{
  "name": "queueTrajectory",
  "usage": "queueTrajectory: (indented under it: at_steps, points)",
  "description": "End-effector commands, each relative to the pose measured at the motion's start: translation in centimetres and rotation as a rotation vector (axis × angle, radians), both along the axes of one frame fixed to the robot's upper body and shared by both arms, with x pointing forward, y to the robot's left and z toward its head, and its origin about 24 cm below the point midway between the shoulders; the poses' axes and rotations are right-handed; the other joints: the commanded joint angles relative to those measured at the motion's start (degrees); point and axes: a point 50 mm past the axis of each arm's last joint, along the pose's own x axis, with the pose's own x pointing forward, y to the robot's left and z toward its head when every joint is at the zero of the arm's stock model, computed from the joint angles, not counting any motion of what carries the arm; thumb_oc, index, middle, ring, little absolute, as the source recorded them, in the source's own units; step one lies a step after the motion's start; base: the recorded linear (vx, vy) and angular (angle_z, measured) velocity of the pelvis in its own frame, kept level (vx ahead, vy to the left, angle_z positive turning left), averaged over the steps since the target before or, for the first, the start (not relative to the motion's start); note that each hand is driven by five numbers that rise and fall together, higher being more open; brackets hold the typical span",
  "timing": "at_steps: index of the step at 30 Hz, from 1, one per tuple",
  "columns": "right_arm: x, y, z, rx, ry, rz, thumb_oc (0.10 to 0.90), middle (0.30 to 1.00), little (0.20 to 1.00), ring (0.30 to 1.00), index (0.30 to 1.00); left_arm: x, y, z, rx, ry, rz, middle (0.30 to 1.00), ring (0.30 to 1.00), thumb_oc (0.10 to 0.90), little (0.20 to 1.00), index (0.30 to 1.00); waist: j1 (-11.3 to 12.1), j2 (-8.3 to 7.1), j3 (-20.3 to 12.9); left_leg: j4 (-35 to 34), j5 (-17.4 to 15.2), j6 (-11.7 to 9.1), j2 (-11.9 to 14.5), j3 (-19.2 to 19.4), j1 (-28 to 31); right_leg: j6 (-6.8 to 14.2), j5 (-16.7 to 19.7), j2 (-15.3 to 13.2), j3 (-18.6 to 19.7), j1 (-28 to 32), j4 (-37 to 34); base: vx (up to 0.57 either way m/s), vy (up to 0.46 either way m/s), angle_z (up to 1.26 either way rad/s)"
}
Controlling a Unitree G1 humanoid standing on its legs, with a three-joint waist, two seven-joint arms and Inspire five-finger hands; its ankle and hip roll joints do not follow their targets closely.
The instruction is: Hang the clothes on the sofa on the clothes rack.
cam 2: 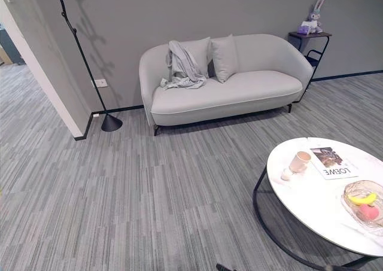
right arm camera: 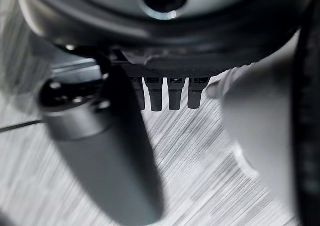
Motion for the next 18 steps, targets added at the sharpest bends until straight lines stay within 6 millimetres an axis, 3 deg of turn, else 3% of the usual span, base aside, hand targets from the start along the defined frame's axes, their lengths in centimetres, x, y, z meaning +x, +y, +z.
queueTrajectory:
  at_steps: [1,5,6,7,8,10,11,12,13,15,18]
  points:
    - [-1.6,1.4,-0.3,0.033,0.087,0.055,0.800,0.900,0.900,0.900,0.900,0.3,-0.4,-0.1,0.001,0.028,-0.115,0.900,0.900,0.800,0.900,0.900,0.5,-2.38,0.3,-4.8,4.4,-2.4,2.0,1.5,-2.5,4.2,7.7,-2.7,-1.5,4.4,-14.0,-0.01,0.003,-0.03]
    - [-1.1,1.2,-0.3,0.014,0.082,0.128,0.800,0.900,0.900,0.900,0.900,1.8,-0.7,0.0,0.021,-0.017,-0.221,0.900,0.900,0.800,0.900,0.900,0.2,-2.43,0.7,-4.8,4.4,-2.3,1.9,1.7,-2.8,4.2,7.9,-2.7,-1.0,4.2,-14.1,-0.01,-0.001,-0.02]
    - [0.2,1.2,-0.2,-0.010,0.056,0.242,0.800,0.900,0.900,0.900,0.900,2.5,-1.2,0.0,0.027,-0.035,-0.325,0.900,0.900,0.800,0.900,0.900,0.0,-2.44,1.2,-4.9,4.2,-2.3,2.0,2.1,-2.6,4.3,8.0,-2.5,-0.5,4.2,-14.2,0.00,0.000,0.00]
    - [0.2,1.2,-0.2,-0.010,0.055,0.242,0.800,0.900,0.900,0.900,0.900,2.5,-1.2,0.0,0.027,-0.036,-0.325,0.900,0.900,0.800,0.900,0.900,-0.1,-2.48,1.1,-4.9,4.3,-2.2,1.9,2.1,-2.8,4.3,8.1,-2.6,-0.6,4.1,-14.2,-0.03,-0.030,-0.05]
    - [2.2,1.6,-0.1,-0.043,0.011,0.438,0.800,0.900,0.900,0.900,0.900,3.5,-1.9,0.1,0.021,-0.062,-0.419,0.900,0.900,0.800,0.900,0.900,-0.3,-2.37,1.6,-4.8,4.1,-2.2,2.1,2.5,-2.7,4.3,8.2,-2.5,-0.1,4.0,-14.2,-0.03,-0.007,-0.09]
    - [3.4,1.8,0.1,-0.069,-0.014,0.540,0.800,0.900,0.900,0.900,0.900,4.0,-2.1,0.1,0.026,-0.071,-0.467,0.900,0.900,0.800,0.900,0.900,-0.5,-2.37,1.6,-4.8,4.1,-2.2,2.0,2.6,-2.9,4.3,8.3,-2.5,0.1,3.6,-14.2,-0.04,-0.011,-0.15]
    - [5.0,2.3,0.3,-0.101,-0.048,0.716,0.800,0.900,0.900,0.900,0.900,4.6,-2.4,0.2,0.027,-0.080,-0.522,0.900,0.900,0.800,0.900,0.900,-0.7,-2.23,1.8,-4.7,4.0,-2.1,2.1,2.9,-2.9,4.3,8.4,-2.5,0.4,3.4,-14.1,-0.04,-0.018,-0.14]
    - [7.0,3.2,0.7,-0.175,-0.087,1.017,0.800,0.900,0.900,0.900,0.900,5.0,-2.7,0.2,0.028,-0.074,-0.598,0.900,0.900,0.800,0.900,0.900,-0.9,-2.08,2.2,-4.7,3.7,-2.1,2.3,3.4,-2.5,4.2,8.2,-2.4,1.1,3.5,-14.0,-0.03,-0.009,-0.14]
    - [7.0,3.2,0.7,-0.175,-0.087,1.017,0.800,0.900,0.900,0.900,0.900,5.0,-2.7,0.2,0.028,-0.074,-0.598,0.900,0.900,0.800,0.900,0.900,-1.0,-2.12,2.1,-4.7,3.7,-2.0,2.3,3.4,-2.7,4.3,8.3,-2.5,1.0,3.3,-14.0,-0.01,-0.015,-0.14]
    - [8.6,4.2,1.2,-0.254,-0.129,1.328,0.800,0.900,0.900,0.900,0.900,5.3,-2.9,0.2,0.032,-0.083,-0.641,0.900,0.900,0.800,0.900,0.900,-1.2,-2.01,2.3,-4.6,3.2,-2.0,2.5,4.0,-2.1,4.2,8.0,-2.3,1.7,3.5,-14.0,0.00,-0.011,-0.19]
    - [9.1,3.7,1.4,-0.304,-0.120,1.418,0.800,0.900,0.900,0.900,0.900,5.1,-3.0,0.2,0.046,-0.072,-0.666,0.900,0.900,0.800,0.900,0.900,-1.9,-2.02,2.1,-4.3,2.9,-1.8,2.5,4.7,-2.1,4.1,7.9,-2.2,2.5,3.3,-13.9,0.02,-0.008,-0.21]
